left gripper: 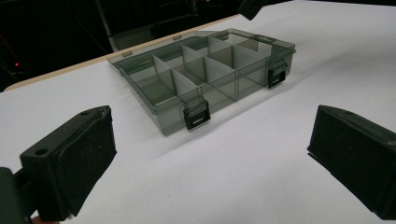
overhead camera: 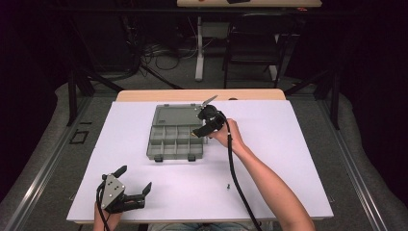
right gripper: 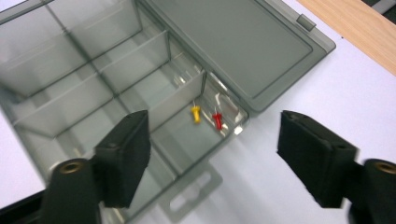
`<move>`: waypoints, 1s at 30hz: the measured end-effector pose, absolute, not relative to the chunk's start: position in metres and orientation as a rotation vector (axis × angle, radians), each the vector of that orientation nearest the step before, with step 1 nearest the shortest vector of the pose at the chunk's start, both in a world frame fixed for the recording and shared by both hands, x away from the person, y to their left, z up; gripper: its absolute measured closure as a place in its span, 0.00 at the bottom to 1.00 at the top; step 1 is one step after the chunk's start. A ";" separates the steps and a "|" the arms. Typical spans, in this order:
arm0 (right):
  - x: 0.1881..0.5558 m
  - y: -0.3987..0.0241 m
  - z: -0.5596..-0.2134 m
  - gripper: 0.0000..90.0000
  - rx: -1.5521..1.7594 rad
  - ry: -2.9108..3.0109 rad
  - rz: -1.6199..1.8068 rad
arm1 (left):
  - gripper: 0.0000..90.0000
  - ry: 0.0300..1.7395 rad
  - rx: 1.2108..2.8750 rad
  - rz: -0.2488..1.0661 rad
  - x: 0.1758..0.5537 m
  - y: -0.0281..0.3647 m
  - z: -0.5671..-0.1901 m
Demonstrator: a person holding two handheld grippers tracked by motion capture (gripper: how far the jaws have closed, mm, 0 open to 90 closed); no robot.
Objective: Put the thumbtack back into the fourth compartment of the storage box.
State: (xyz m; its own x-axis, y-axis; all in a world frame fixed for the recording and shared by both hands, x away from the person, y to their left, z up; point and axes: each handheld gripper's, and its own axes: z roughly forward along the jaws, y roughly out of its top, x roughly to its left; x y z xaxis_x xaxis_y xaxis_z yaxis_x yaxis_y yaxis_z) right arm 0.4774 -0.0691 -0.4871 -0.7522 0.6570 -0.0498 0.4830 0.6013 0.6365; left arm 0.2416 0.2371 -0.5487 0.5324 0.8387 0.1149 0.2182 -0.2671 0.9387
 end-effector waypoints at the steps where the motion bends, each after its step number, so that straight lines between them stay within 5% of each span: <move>1: 0.475 -0.072 -0.486 0.25 0.928 2.547 0.904 | 0.00 0.884 1.774 0.779 0.242 0.237 -0.549; 30: 0.394 -0.137 -0.471 0.02 0.876 2.586 1.015 | 0.00 0.887 1.772 0.782 0.242 0.236 -0.549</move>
